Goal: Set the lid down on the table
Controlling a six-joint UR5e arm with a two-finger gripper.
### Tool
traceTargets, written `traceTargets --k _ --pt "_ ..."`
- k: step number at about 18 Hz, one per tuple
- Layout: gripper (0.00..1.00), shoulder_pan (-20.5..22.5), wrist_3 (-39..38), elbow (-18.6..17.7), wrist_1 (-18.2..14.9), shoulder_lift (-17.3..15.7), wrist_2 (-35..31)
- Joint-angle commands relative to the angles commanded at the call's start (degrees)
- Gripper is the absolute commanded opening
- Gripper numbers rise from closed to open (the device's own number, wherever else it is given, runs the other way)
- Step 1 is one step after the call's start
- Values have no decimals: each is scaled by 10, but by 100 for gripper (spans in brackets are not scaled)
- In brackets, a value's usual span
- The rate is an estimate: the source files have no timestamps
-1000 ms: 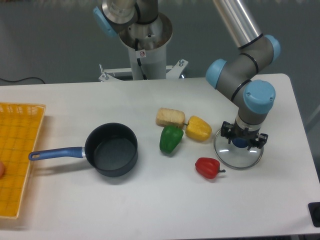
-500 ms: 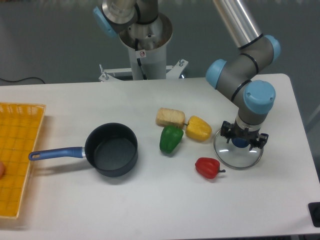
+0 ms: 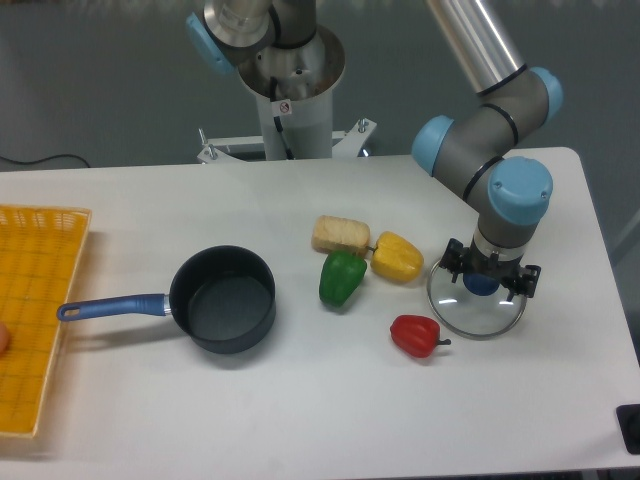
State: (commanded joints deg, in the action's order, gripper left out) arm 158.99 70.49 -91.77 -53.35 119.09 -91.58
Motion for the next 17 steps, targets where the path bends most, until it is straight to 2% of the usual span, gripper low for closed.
traceTargets --k 1,4,10,17 --pt "100 0 0 11 -4 0 -1" --pt "100 0 25 12 -15 -12 0" --pt "100 -2 168 9 -32 -43 1" --pt "100 -4 210 9 -38 -44 -2"
